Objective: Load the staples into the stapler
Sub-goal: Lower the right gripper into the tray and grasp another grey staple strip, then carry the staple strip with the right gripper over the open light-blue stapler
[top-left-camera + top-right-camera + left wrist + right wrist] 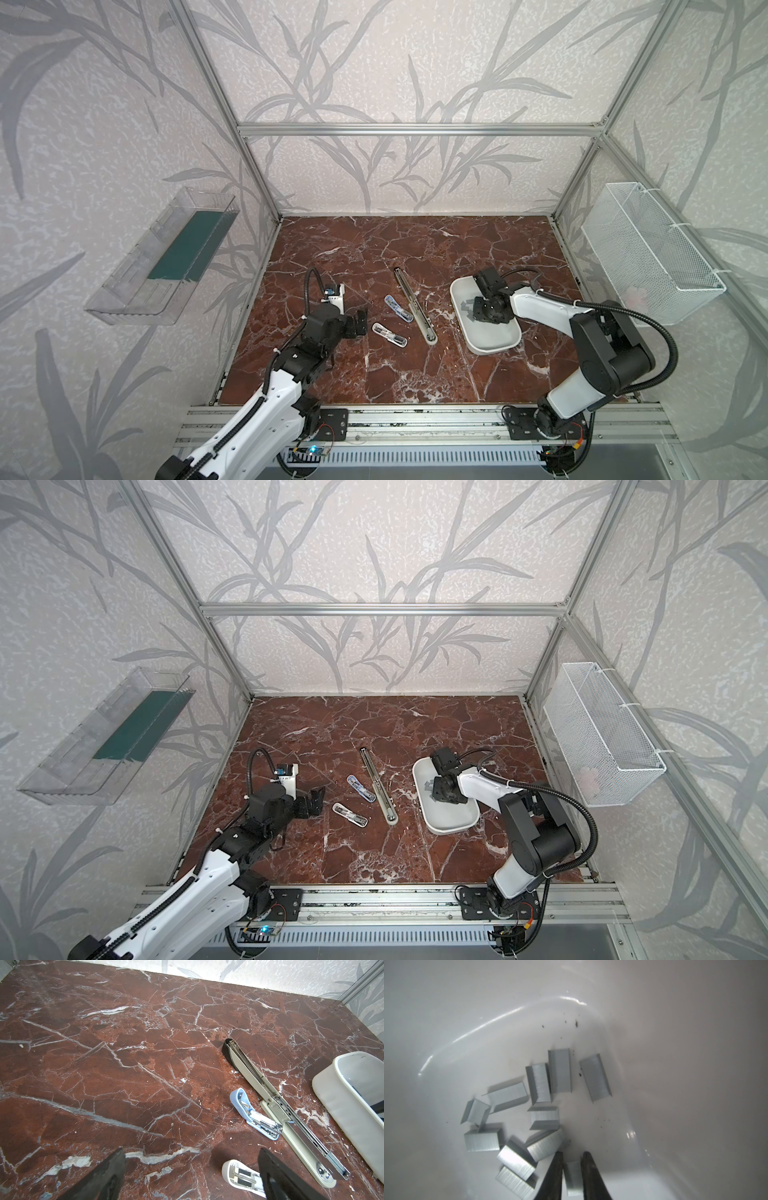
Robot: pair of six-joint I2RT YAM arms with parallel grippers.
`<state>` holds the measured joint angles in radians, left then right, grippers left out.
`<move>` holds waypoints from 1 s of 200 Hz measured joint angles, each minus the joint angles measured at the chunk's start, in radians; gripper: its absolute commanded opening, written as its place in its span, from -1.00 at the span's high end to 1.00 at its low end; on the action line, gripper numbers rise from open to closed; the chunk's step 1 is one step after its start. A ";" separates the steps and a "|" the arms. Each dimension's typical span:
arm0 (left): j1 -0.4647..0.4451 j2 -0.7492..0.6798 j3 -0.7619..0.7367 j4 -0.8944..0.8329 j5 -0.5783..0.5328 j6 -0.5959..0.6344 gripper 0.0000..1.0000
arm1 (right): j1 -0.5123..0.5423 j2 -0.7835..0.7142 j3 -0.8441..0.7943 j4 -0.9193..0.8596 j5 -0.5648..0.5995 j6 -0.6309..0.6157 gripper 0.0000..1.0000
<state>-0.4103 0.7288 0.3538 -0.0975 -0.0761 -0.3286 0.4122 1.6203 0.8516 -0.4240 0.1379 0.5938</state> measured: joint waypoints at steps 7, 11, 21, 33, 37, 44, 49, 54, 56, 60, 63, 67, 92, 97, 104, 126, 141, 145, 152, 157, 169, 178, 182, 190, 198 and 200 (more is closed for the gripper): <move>0.000 0.000 0.000 0.000 0.000 0.000 -0.98 | 0.000 0.002 0.000 0.001 0.001 0.000 0.60; 0.000 0.000 0.000 0.000 0.000 0.000 -0.98 | 0.000 0.003 0.001 0.000 0.002 0.000 0.60; 0.000 0.000 0.000 0.000 0.000 0.000 -0.98 | 0.000 0.004 0.003 0.001 0.004 -0.001 0.61; 0.000 0.000 0.000 0.000 0.000 0.000 -0.98 | 0.000 0.008 0.004 0.002 0.005 -0.002 0.65; 0.000 0.000 0.000 0.000 0.001 0.000 -0.98 | 0.000 0.009 0.004 0.005 0.007 -0.002 0.67; 0.000 0.000 0.000 0.000 0.001 0.000 -0.98 | 0.000 0.010 0.005 0.008 0.008 -0.003 0.69; 0.000 0.000 0.000 0.000 0.002 0.000 -0.98 | 0.000 0.010 0.005 0.009 0.010 -0.003 0.70; 0.000 0.000 0.000 0.000 0.002 0.000 -0.98 | 0.001 0.010 0.005 0.009 0.010 -0.003 0.71; 0.000 0.000 0.000 0.000 0.003 0.000 -0.98 | 0.001 0.010 0.005 0.009 0.011 -0.003 0.71; 0.000 0.000 0.000 0.000 0.003 0.000 -0.98 | 0.002 0.010 0.005 0.009 0.011 -0.004 0.71; 0.000 0.000 0.000 0.000 0.003 0.000 -0.98 | 0.003 0.010 0.005 0.009 0.012 -0.003 0.72; 0.000 0.000 0.000 0.000 0.003 0.000 -0.98 | 0.005 0.010 0.005 0.009 0.014 -0.004 0.72; 0.000 0.000 0.000 0.000 0.005 0.000 -0.98 | 0.018 0.007 0.006 0.006 0.031 -0.011 0.74; 0.000 0.000 0.000 0.000 0.006 0.000 -0.98 | 0.019 0.005 0.006 0.005 0.035 -0.012 0.75; 0.000 0.000 0.000 0.000 0.007 0.000 -0.98 | 0.023 0.001 0.008 -0.002 0.039 -0.015 0.75; 0.000 -0.001 0.000 0.000 0.008 0.000 -0.98 | 0.036 -0.039 0.011 -0.047 0.064 -0.031 0.76; 0.000 -0.002 0.000 0.000 0.000 -0.002 -0.98 | 0.048 -0.103 0.013 -0.072 0.084 -0.052 0.76; 0.000 -0.003 0.000 0.000 -0.006 -0.003 -0.98 | 0.051 -0.124 0.014 -0.076 0.089 -0.060 0.76; 0.000 -0.005 0.001 0.000 -0.019 -0.007 -0.98 | 0.057 -0.162 0.017 -0.076 0.092 -0.076 0.75; 0.000 -0.006 0.002 0.000 -0.031 -0.013 -0.98 | 0.063 -0.189 0.018 -0.074 0.097 -0.090 0.76; 0.000 -0.008 0.007 0.000 -0.051 -0.024 -0.98 | 0.082 -0.256 0.025 -0.062 0.098 -0.131 0.75; 0.000 -0.008 0.014 0.000 -0.061 -0.032 -0.98 | 0.102 -0.290 0.037 -0.050 0.098 -0.161 0.75; 0.000 -0.008 0.018 0.000 -0.066 -0.035 -0.98 | 0.113 -0.301 0.046 -0.045 0.099 -0.178 0.76; 0.000 -0.008 0.023 0.002 -0.077 -0.040 -0.98 | 0.138 -0.313 0.067 -0.034 0.098 -0.205 0.76; 0.000 -0.008 0.028 0.001 -0.087 -0.042 -0.98 | 0.169 -0.314 0.093 -0.017 0.098 -0.233 0.76; 0.000 -0.008 0.029 0.000 -0.090 -0.042 -0.98 | 0.180 -0.313 0.102 -0.012 0.098 -0.243 0.76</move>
<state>-0.4099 0.7212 0.3828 -0.0978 -0.1658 -0.3710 0.5922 1.3075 0.9535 -0.4362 0.2356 0.3508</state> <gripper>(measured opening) 0.991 0.136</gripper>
